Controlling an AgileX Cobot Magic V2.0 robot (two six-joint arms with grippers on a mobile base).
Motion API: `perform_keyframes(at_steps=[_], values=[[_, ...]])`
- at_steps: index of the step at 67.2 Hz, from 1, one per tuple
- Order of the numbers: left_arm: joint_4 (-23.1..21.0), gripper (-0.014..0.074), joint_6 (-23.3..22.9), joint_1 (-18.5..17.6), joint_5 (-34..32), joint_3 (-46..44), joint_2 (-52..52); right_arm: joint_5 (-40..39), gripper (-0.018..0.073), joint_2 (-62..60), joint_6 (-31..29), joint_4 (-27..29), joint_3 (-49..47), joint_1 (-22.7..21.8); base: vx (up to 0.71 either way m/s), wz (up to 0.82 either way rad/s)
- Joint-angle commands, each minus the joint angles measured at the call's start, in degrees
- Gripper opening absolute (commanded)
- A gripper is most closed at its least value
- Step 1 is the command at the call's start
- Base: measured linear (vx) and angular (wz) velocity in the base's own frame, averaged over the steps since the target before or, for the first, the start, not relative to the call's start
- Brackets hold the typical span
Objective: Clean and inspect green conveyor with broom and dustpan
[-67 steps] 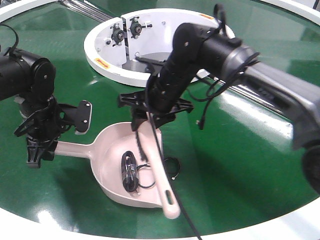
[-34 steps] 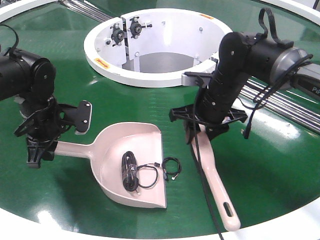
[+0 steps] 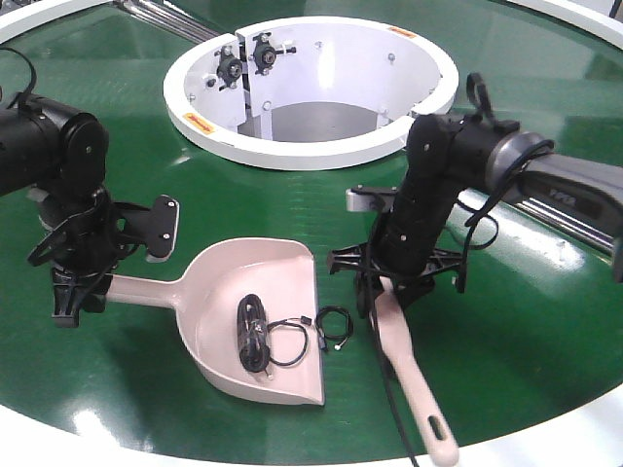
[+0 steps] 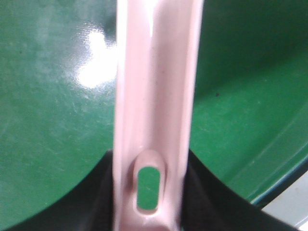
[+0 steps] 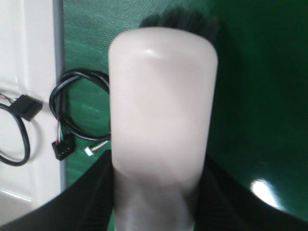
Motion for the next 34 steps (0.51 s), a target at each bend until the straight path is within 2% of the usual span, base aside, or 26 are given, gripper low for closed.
perform_keyframes(at_steps=[1,17,34], values=[[-0.8,-0.0006,-0.9,-0.5,1.7,-1.5,-2.9,3.9,-0.0002,-1.7,-1.2,3.6,-1.4,-0.5,0.00,0.00],[-0.8,-0.0006,-0.9,-0.5,1.7,-1.5,-2.9,3.9,-0.0002,0.4,-4.0,12.1,-3.6,0.5,0.00,0.00],[-0.8,-0.0006,-0.9,-0.5,1.8,-1.5,-2.9,3.9,-0.0002,3.2,-3.3,14.2,-11.8,4.0,0.00,0.00]])
